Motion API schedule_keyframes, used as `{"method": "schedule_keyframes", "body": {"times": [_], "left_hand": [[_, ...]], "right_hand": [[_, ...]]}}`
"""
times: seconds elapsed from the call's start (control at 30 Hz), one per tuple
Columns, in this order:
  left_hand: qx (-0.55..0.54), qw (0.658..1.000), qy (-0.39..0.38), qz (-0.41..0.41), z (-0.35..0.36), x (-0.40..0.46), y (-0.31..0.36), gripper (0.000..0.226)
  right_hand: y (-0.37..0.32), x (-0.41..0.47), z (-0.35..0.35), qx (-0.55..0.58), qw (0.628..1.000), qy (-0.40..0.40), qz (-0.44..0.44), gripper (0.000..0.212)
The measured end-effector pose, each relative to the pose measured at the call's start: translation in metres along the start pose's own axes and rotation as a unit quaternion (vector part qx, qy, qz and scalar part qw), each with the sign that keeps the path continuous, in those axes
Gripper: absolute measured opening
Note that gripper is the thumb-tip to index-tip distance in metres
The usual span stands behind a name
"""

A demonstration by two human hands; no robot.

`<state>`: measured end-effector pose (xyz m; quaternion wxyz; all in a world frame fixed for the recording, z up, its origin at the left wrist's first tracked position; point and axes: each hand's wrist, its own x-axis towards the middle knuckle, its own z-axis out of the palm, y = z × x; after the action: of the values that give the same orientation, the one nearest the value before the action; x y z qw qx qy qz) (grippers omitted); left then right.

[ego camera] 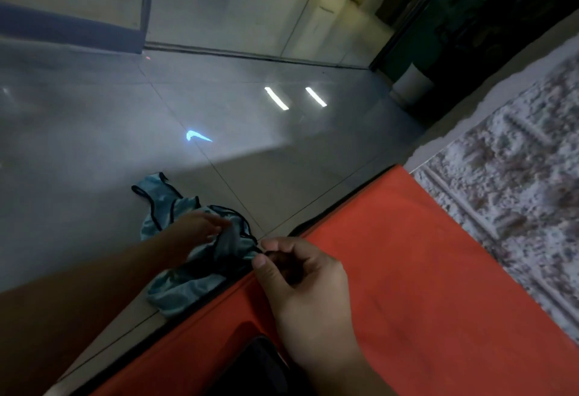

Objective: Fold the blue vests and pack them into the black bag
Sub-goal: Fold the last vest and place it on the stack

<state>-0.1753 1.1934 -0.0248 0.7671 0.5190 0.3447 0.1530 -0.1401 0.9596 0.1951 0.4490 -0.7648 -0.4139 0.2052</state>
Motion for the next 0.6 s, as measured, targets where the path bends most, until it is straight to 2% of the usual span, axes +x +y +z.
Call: {"method": "schedule_keyframes", "body": {"times": [0.1,0.2,0.27,0.33,0.4,0.43,0.53,0.6], "left_hand": [[-0.004,0.999,0.022,0.045,0.022,-0.052,0.073,0.025],[0.004,0.991,-0.04,0.129,0.055,-0.11,0.168,0.036],[-0.002,0.983,-0.067,0.172,0.076,-0.15,0.217,0.034],[0.003,0.971,-0.12,0.209,0.112,-0.198,0.27,0.033],[0.013,0.949,-0.201,0.242,0.152,-0.239,0.313,0.038],[0.017,0.938,-0.241,0.247,0.174,-0.259,0.331,0.039],[0.045,0.912,-0.311,0.262,0.233,-0.305,0.373,0.04],[0.049,0.904,-0.325,0.272,0.264,-0.331,0.392,0.043]], "right_hand": [[0.003,0.002,0.0,-0.013,1.0,-0.011,0.004,0.014],[-0.005,0.007,-0.005,0.015,1.0,-0.005,0.026,0.041],[-0.019,0.003,-0.011,0.145,0.986,-0.029,0.074,0.057],[-0.044,-0.002,-0.031,0.276,0.955,-0.043,0.101,0.062],[-0.067,-0.002,-0.057,0.317,0.945,-0.014,0.079,0.059],[-0.082,-0.004,-0.075,0.32,0.945,0.014,0.068,0.05],[-0.118,-0.011,-0.136,0.266,0.956,0.107,0.054,0.008],[-0.138,-0.027,-0.184,0.233,0.956,0.165,0.061,0.013]]}}
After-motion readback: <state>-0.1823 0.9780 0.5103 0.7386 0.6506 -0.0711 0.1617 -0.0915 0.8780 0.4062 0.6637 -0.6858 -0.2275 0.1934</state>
